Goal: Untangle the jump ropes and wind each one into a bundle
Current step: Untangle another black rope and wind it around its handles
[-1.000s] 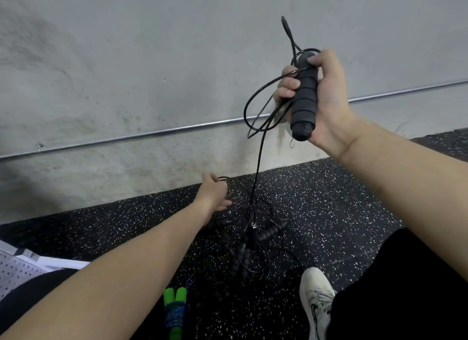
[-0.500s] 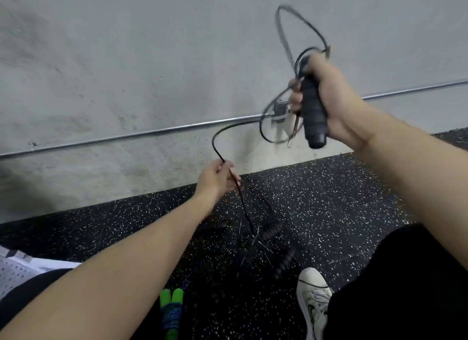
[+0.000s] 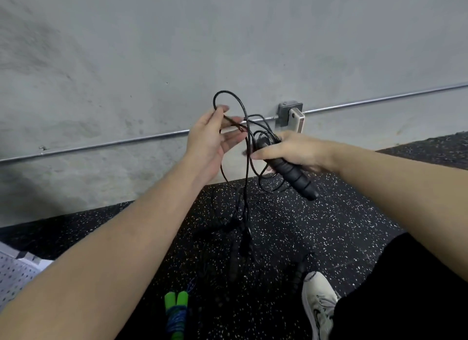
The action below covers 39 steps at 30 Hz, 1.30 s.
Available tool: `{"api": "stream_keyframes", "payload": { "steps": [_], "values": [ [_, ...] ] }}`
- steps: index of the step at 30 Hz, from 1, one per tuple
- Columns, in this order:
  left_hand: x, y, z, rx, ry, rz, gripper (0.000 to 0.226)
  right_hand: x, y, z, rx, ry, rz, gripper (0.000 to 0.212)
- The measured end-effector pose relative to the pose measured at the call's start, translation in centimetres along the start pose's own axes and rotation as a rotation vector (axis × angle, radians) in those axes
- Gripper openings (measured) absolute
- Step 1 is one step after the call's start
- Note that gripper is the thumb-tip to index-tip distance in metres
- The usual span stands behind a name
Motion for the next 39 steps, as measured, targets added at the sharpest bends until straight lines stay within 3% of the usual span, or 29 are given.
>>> {"api": "stream_keyframes", "payload": {
  "steps": [3,5,8,11,14,16,18,21,24,27,31,32,34,36,37,39],
  "values": [
    [-0.6,0.4,0.0,-0.002,0.028,0.059,0.014,0.0,-1.5,-0.1,-0.12,0.109,-0.046,0.019],
    [-1.2,0.6,-0.2,-0.001,0.045,0.121,0.015,-0.1,-2.4,-0.1,-0.174,0.189,-0.119,0.008],
    [-2.1,0.6,-0.2,0.047,0.126,0.075,0.015,-0.3,-3.1,-0.2,-0.199,0.248,-0.309,0.011],
    [-3.3,-1.6,1.1,0.041,0.175,-0.164,0.028,-0.6,-3.9,-0.2,-0.188,0.298,-0.502,0.016],
    [-2.5,-6.1,2.8,0.023,-0.143,-0.722,0.023,-0.5,-4.4,0.1,-0.169,0.296,-0.646,0.017],
    [-2.1,-8.1,3.0,0.029,-0.287,-0.886,0.007,-0.6,-4.5,0.2,-0.16,0.31,-0.67,0.016],
    [-2.7,-9.0,1.9,0.027,-0.321,-0.952,0.017,-1.4,-4.2,0.1,-0.152,0.34,-0.702,0.016],
    [-4.2,-8.4,1.1,-0.063,-0.283,-0.824,0.023,-3.4,-3.4,0.1,-0.116,0.36,-0.669,0.017],
    [-5.2,-7.4,0.3,-0.04,-0.133,-0.687,0.027,-4.0,-2.4,0.5,-0.094,0.27,-0.601,0.017],
    [-6.4,-8.5,-0.7,0.058,-0.062,-0.963,0.025,-3.9,-3.5,1.2,-0.16,0.2,-0.741,0.016],
    [-8.1,-11.5,-0.8,-0.049,-0.097,-1.274,0.036,-4.8,-4.6,1.1,-0.2,0.281,-0.979,0.011],
    [-8.0,-11.7,-0.5,-0.007,-0.109,-1.347,0.039,-4.8,-4.5,1.1,-0.196,0.287,-1.009,0.01],
    [-6.5,-11.1,0.6,0.302,-0.156,-1.529,0.048,-4.7,-4.7,1.2,-0.191,0.294,-1.065,0.01],
    [-4.5,-10.7,2.4,0.63,-0.281,-1.393,0.045,-4.6,-5.1,1.3,-0.203,0.295,-1.132,0.011],
    [-3.9,-10.9,3.2,0.641,-0.362,-1.277,0.038,-4.6,-5.3,1.4,-0.206,0.296,-1.161,0.011],
    [-3.0,-12.1,4.0,0.431,-0.48,-1.093,0.023,-4.3,-5.6,1.5,-0.205,0.287,-1.2,0.01]
  ]
}}
Point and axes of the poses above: each hand's wrist, its own z-axis away from the middle knuckle, its own x-axis out of the palm, y = z × x, the point moved 5 cm from there along -z, towards the middle knuckle, and after that the axes turned 8 degrees about y, right-handed, at the moved point
